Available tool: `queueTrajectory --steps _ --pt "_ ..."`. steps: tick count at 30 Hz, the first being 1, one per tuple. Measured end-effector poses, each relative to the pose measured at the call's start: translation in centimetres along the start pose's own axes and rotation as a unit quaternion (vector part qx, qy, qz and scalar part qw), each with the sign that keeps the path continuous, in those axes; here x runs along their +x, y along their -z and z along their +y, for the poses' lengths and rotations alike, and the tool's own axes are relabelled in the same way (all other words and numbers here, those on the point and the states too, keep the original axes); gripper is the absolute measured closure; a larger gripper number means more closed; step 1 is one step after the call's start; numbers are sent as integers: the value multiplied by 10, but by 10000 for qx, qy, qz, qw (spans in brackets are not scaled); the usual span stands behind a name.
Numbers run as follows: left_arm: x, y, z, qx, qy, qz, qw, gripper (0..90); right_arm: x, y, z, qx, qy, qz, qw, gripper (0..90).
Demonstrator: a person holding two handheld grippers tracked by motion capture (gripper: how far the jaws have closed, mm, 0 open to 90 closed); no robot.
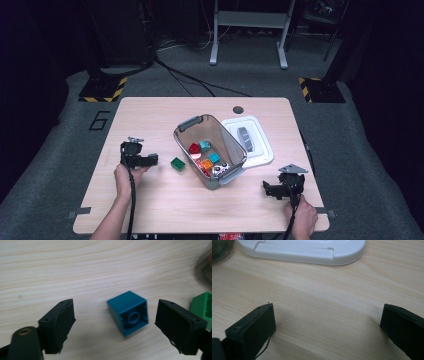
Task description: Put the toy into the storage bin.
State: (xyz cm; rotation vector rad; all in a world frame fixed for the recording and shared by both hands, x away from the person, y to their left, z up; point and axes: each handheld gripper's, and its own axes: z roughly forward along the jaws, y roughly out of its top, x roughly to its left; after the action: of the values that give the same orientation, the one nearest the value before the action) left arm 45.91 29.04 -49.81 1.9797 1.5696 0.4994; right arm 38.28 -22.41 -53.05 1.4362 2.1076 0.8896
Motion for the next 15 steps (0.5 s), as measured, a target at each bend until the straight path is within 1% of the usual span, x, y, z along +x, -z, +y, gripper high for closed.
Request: queueTrajectory --steps 1,2,3,4,5,7,8,9,12,15 --pt "-2 -2 0 38 -19 -29 10000 220 0 0 0 -3 4 0 10000 0" --pt "-4 -4 0 62 -56 -22 10000 284 0 0 0 -1 2 0 10000 0" --pt "-6 -5 0 63 -38 -15 10000 350 0 0 0 -3 4 0 10000 0" --pt "-7 -5 0 85 -83 -33 9999 373 0 0 0 -1 3 0 10000 0" --pt "-7 -5 0 89 -140 -35 9999 431 0 0 0 -3 3 1 10000 0" --pt "-6 -4 -1 99 -127 -55 9999 512 0 0 0 -2 2 0 10000 0" --pt "-5 -4 -2 93 -131 -79 9998 576 0 0 0 -1 2 0 10000 0" --pt "-5 -3 -2 88 -138 -53 9999 581 0 0 0 -2 2 0 10000 0" --pt "-2 -2 -3 117 -185 -114 9997 588 0 0 0 -2 3 0 10000 0" --pt "-2 -1 -3 83 -223 -151 9996 590 0 0 0 -1 2 0 10000 0"
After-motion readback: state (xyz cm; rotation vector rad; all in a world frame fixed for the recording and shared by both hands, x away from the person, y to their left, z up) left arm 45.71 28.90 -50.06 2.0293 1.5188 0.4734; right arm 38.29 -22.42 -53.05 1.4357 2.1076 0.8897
